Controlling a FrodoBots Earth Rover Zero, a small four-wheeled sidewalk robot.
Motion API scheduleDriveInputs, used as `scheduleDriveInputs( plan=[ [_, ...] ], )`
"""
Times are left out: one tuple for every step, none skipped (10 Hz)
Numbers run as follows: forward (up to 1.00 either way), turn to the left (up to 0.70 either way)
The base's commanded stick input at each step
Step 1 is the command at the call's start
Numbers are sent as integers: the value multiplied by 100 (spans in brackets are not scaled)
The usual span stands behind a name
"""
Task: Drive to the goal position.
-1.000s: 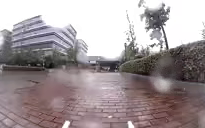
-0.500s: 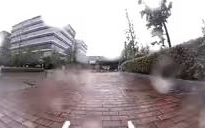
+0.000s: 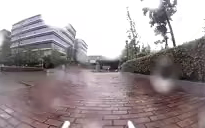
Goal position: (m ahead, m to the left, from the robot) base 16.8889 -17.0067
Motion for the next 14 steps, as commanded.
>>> scheduleDriveInputs(
  plan=[
    [70,0],
    [70,0],
    [70,0],
    [70,0],
    [70,-14],
    [70,-14],
    [70,-14],
    [70,-14],
    [70,-14],
    [70,-14],
    [70,0],
    [70,0],
    [70,0],
    [70,0]
  ],
)
